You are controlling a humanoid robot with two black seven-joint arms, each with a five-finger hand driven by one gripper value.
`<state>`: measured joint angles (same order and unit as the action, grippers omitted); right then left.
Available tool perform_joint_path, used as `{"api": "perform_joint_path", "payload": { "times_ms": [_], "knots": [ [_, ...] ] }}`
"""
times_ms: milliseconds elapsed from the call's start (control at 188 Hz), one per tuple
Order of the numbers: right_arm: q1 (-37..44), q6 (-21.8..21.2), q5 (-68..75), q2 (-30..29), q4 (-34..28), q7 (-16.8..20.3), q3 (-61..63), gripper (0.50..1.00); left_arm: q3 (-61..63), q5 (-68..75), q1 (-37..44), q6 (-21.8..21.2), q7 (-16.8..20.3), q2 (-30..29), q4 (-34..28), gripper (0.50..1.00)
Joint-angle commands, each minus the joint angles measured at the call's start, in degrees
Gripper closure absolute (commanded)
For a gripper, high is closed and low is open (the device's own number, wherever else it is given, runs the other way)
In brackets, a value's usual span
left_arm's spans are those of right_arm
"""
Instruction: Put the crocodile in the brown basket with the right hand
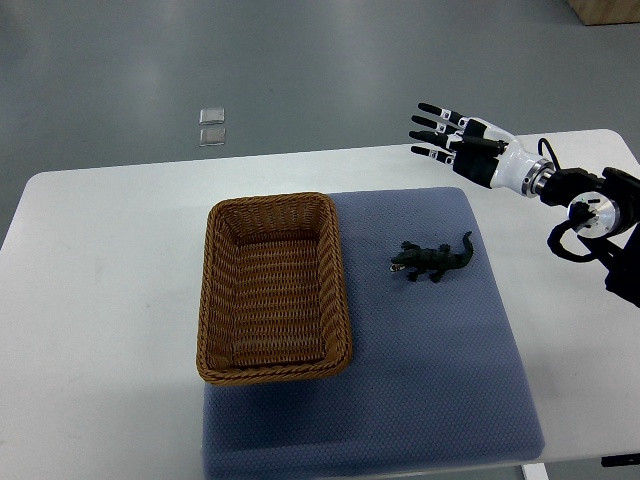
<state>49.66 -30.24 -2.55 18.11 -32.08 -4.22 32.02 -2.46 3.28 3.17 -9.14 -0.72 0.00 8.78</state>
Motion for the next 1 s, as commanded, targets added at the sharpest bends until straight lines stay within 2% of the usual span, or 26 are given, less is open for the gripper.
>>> {"api": "perform_joint_path", "payload": {
  "times_ms": [0,426,602,879,996],
  "knots": [
    [0.0,0.0,0.0,-0.01,0.0,-0.08,-0.03,0.572,0.0,-0.02,0.09,0.0,0.01,0.0,0.01,0.5],
    [0.0,-0.53,-0.18,0.08,-0.09,-0.35,-0.11,0.572,-0.09,0.06,-0.44,0.18,0.1,0.0,-0.35,0.5],
    [0.0,-2.46,-3.96,0.61,-0.18,-0.79,0.06,0.572,0.0,0.06,-0.88,0.09,0.1,0.0,-0.79,0.5],
    [0.61,-4.57,-19.25,1.58,-0.44,-7.29,0.06,0.572,-0.09,0.06,-0.88,0.09,0.1,0.0,-0.52,0.5],
    [0.79,-4.3,-32.95,3.16,-0.53,-12.47,0.15,0.572,0.0,0.06,-0.88,0.09,0.1,0.0,-0.61,0.5]
  ]
}}
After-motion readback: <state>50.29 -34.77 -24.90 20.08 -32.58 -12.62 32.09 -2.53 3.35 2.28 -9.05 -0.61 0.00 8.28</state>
